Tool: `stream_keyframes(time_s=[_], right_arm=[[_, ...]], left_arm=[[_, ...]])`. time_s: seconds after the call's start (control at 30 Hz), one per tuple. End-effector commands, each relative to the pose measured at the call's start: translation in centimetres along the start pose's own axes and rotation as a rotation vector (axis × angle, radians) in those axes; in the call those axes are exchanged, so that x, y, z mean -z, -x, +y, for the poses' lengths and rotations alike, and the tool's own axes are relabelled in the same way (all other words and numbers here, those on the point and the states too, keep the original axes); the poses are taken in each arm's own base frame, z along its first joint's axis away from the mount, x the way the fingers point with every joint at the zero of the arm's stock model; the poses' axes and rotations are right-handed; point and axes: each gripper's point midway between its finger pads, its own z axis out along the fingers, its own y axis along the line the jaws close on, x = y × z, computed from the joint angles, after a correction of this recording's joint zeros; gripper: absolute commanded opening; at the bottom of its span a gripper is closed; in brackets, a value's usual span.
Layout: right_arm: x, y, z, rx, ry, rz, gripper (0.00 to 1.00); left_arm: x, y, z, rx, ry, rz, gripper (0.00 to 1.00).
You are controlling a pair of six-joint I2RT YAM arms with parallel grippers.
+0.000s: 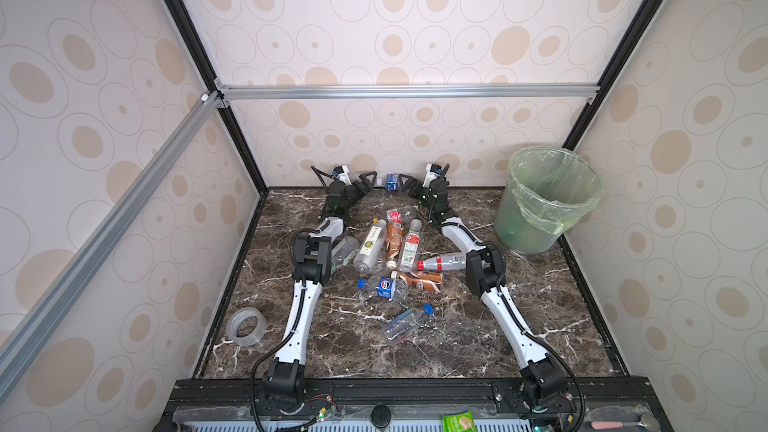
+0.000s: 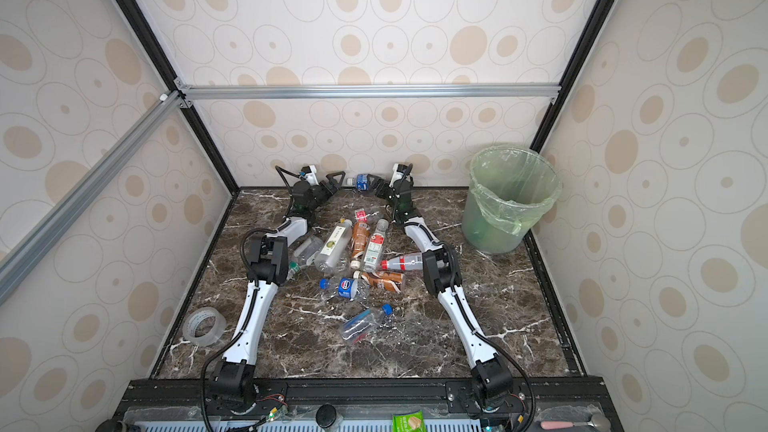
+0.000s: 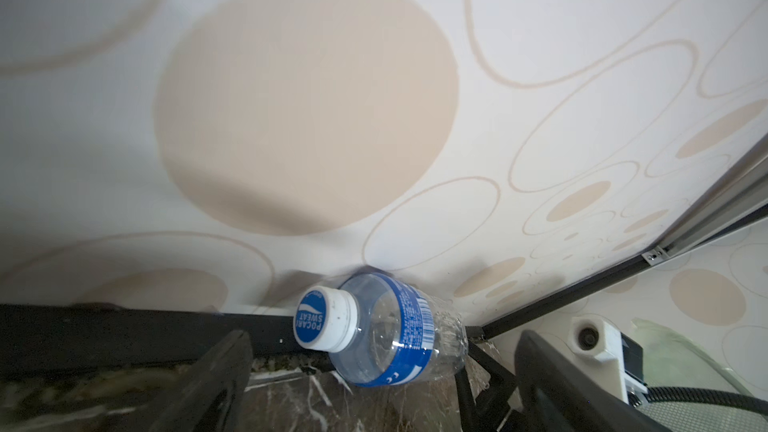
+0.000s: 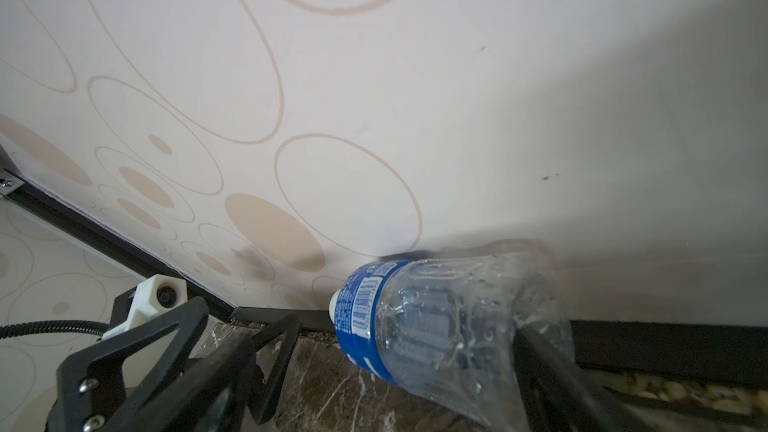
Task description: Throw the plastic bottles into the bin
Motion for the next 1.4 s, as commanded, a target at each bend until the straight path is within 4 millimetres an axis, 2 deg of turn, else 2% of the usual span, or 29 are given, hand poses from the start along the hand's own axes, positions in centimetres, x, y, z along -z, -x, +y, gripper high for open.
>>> stream_keyframes(time_s=[0.0,0.47,0.7,0.83,1.1,1.23,1.37], right_arm=[[-0.3,-0.9,2.5,0.002,0.057,-0.003,0.99],[-0.3,-2.7,8.8,-0.027,0.189,0.069,1.0],[0.0,-4.0,11.4,-0.055,0.252,0.119,0.99],[0.5,-4.1,13.4,-0.05,0.308,0.153,0.97],[2.4,-2.6,14.3,0.024,0.27,0.201,0.95],[3.6,-2.0,12.7,0.066,0.186,0.234,0.96],[2.9,-0.5,11.3,0.14,0.108,0.26,0.97]], left_arm=[[0.0,2.4,-2.6,-0.041,-0.045,-0.023,0.99],[1.3,3.7,-1.4,-0.028,-0.02,-0.023,0.99],[3.0,6.1,-0.2,-0.023,0.012,-0.036,0.99],[3.7,7.4,-0.3,-0.039,0.024,-0.033,0.99],[4.1,7.3,-1.1,-0.047,0.045,0.003,0.99],[4.3,7.0,-1.4,-0.044,0.056,0.026,0.99],[4.6,6.6,-2.1,-0.047,0.062,0.042,0.99]])
